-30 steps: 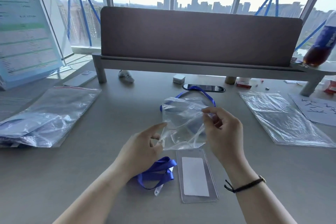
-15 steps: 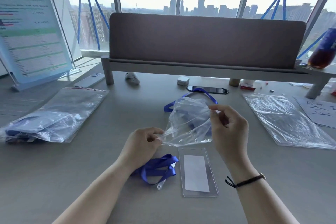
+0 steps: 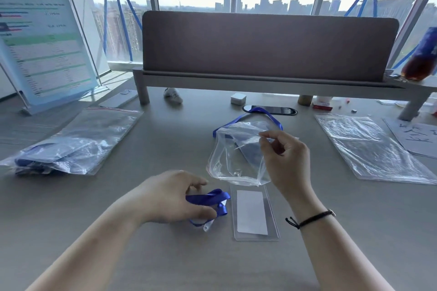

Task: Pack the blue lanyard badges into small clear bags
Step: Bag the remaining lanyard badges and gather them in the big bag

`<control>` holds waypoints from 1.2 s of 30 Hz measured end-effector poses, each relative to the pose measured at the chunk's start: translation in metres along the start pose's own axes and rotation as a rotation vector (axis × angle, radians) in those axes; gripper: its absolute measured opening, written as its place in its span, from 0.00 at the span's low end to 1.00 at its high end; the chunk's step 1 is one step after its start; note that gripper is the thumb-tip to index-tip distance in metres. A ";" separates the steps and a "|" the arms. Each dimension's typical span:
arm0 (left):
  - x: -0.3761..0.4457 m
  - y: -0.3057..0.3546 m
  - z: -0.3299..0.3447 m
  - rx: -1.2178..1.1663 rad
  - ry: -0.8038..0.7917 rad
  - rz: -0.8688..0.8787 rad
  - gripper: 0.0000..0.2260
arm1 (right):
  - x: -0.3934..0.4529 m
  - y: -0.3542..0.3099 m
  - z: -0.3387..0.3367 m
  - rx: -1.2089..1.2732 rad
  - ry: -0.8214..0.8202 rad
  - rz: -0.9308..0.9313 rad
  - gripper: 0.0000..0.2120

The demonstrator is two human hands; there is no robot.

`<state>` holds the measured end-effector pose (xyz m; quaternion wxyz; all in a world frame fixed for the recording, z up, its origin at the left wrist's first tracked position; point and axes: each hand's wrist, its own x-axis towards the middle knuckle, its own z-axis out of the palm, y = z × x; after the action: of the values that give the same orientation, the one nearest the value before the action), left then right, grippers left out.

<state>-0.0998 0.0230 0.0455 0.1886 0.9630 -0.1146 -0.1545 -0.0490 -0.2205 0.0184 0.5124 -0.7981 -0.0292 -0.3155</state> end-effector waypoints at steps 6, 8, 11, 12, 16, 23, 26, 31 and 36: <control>-0.008 0.008 0.019 0.194 0.081 0.041 0.20 | -0.003 0.000 0.002 -0.011 -0.026 -0.002 0.06; -0.003 0.005 0.017 0.106 0.090 0.019 0.18 | -0.004 0.000 0.002 -0.012 -0.032 0.008 0.07; 0.004 0.001 0.014 0.011 0.083 0.006 0.17 | -0.004 0.000 0.002 -0.009 -0.035 0.021 0.09; 0.007 0.000 0.015 0.011 0.074 0.008 0.13 | -0.004 0.001 0.002 -0.009 -0.035 0.018 0.09; 0.012 -0.004 0.018 0.066 0.040 0.060 0.07 | -0.005 0.001 0.003 -0.020 -0.032 0.006 0.08; -0.007 0.023 0.005 -0.645 0.063 0.151 0.01 | -0.006 -0.002 0.004 -0.044 -0.046 -0.024 0.07; -0.001 0.043 -0.001 -0.833 0.095 0.102 0.03 | -0.009 -0.006 0.005 -0.063 -0.057 -0.065 0.07; 0.038 0.067 -0.012 -0.966 0.077 -0.068 0.05 | -0.016 -0.013 0.009 -0.050 -0.055 -0.126 0.07; 0.071 0.081 -0.013 -0.998 -0.013 -0.106 0.11 | -0.015 -0.016 0.007 -0.039 0.017 -0.180 0.05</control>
<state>-0.0426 -0.0654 0.0714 0.6175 0.7588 0.0211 -0.2060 -0.0638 -0.2026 0.0210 0.4664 -0.7994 -0.0905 -0.3677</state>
